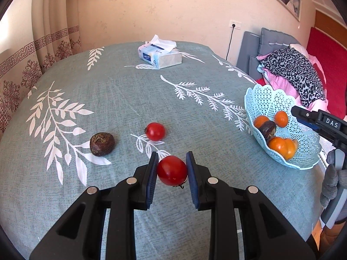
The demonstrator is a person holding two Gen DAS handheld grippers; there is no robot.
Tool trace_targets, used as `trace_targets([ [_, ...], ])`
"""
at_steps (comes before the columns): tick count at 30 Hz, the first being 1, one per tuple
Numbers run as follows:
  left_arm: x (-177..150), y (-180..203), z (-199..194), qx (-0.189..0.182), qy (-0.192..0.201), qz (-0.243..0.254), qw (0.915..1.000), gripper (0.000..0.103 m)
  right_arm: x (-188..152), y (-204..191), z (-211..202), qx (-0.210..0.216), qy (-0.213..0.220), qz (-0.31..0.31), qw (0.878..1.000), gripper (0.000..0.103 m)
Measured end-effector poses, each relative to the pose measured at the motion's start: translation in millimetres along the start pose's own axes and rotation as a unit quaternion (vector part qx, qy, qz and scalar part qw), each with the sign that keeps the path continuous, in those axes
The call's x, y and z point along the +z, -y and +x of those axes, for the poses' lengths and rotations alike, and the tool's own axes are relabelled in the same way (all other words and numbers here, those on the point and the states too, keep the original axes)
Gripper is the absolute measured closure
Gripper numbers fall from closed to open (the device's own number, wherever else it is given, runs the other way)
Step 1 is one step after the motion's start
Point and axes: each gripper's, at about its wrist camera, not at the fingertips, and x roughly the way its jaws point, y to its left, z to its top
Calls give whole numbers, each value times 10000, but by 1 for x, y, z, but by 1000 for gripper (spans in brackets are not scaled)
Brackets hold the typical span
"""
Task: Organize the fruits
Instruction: 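Carry the tomato into the blue basket and open the left tool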
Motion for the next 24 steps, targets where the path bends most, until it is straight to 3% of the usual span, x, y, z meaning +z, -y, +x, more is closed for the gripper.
trace_targets([
  [11, 21, 54, 10, -404, 39, 401, 9984, 77, -3, 25, -24, -548, 626, 45, 9965, 62],
  [14, 26, 70, 12, -520, 68, 509, 9973, 77, -4, 27, -27, -602, 695, 19, 9958, 61],
  [17, 32, 86, 16, -655, 87, 639, 9958, 77, -4, 28, -28, -589, 742, 35, 9955, 52],
  [24, 42, 121, 29, -1033, 85, 960, 9900, 77, -5, 26, -31, -553, 798, 21, 9953, 52],
])
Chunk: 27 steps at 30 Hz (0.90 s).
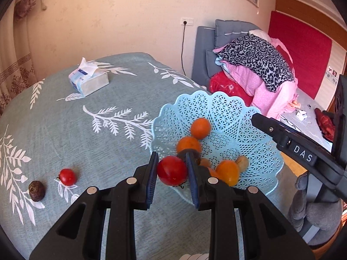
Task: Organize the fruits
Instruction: 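Carry the tomato into the blue basket and open the left tool, then grasp the last dark brown fruit with the left tool while the right tool returns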
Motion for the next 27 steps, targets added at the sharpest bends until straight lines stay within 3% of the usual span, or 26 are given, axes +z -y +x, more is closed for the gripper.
trace_targets([
  [9, 13, 31, 22, -401, 10, 272, 9988, 75, -1, 6, 2, -41, 1, 127, 9999, 52],
  [11, 14, 31, 26, -410, -13, 234, 9989, 60, -1, 8, 2, -69, 8, 178, 9998, 52],
  [12, 14, 30, 27, -382, 15, 191, 9991, 45, -1, 9, 3, -77, 6, 205, 9998, 52],
  [13, 13, 28, 26, -340, 53, 162, 9993, 41, 0, 10, 3, -82, 6, 221, 9997, 51],
  [21, 15, -3, 19, -55, 67, -165, 9998, 33, -2, 7, 3, -98, 29, 191, 9998, 46],
  [27, 17, -30, 2, 240, 225, -387, 9987, 19, -3, 3, 0, -96, 82, 137, 9998, 46],
])
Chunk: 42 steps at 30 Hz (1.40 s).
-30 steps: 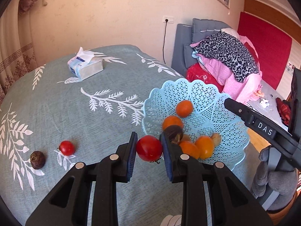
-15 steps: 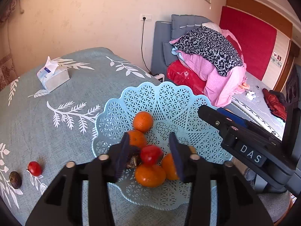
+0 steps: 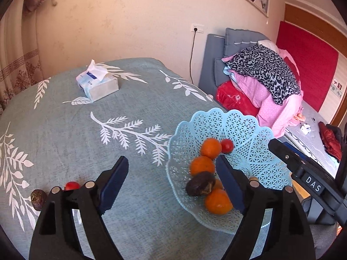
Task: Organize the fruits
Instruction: 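Grasp the last dark brown fruit with the left tool while the right tool returns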
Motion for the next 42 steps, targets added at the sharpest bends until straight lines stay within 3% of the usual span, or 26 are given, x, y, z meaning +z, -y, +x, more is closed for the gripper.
trace_targets([
  [14, -13, -73, -32, 768, 53, -339, 9965, 16, -5, -15, -2, 44, 18, -251, 9997, 44],
  [29, -26, -159, -56, 1551, 60, -1022, 9826, 16, -12, -39, -7, 101, 50, -611, 9981, 44],
  [38, -51, -187, -36, 1714, -298, -1250, 9768, 16, -20, -58, -6, 169, 7, -917, 9956, 44],
  [42, -62, -195, -20, 1698, -551, -1304, 9753, 27, -25, -67, -4, 180, -33, -1052, 9943, 44],
])
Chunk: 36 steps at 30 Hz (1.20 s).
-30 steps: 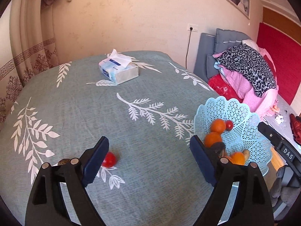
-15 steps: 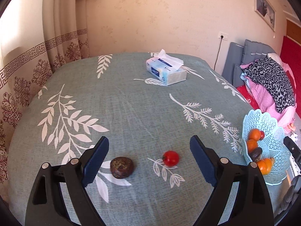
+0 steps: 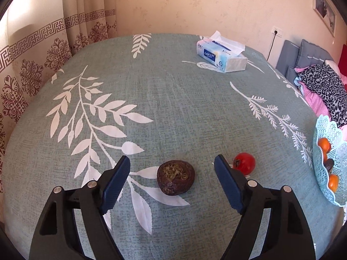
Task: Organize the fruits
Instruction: 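Grasp the last dark brown fruit with the left tool while the right tool returns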
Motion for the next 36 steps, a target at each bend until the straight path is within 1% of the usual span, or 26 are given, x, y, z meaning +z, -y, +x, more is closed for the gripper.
trace_targets([
  [5, -7, -5, 18, 39, -252, -72, 9996, 36, -2, -13, 2, 47, -45, -152, 9999, 44],
  [8, -9, -4, 20, 98, -249, -10, 9996, 38, -4, -22, 5, 103, -93, -262, 9996, 44],
  [11, -9, -3, 21, 77, -230, 49, 9997, 43, -4, -34, 9, 186, -146, -391, 9990, 44],
  [15, -12, 4, 17, -8, -145, 245, 9996, 63, -3, -54, 11, 362, -170, -590, 9975, 44],
  [19, -14, 5, 12, -92, -60, 236, 9997, 63, -1, -80, 16, 671, -267, -800, 9942, 44],
  [22, -13, 0, 5, -39, 104, 133, 9998, 63, -1, -101, 27, 945, -457, -951, 9899, 44],
  [26, -11, -8, -7, 117, 363, 16, 9993, 63, -4, -132, 48, 1237, -816, -1190, 9818, 44],
  [33, -12, -24, -18, 273, 576, -266, 9976, 63, -11, -183, 85, 1604, -1331, -1605, 9648, 44],
  [36, -12, -28, -20, 293, 624, -350, 9970, 63, -12, -197, 103, 1646, -1536, -1663, 9600, 45],
])
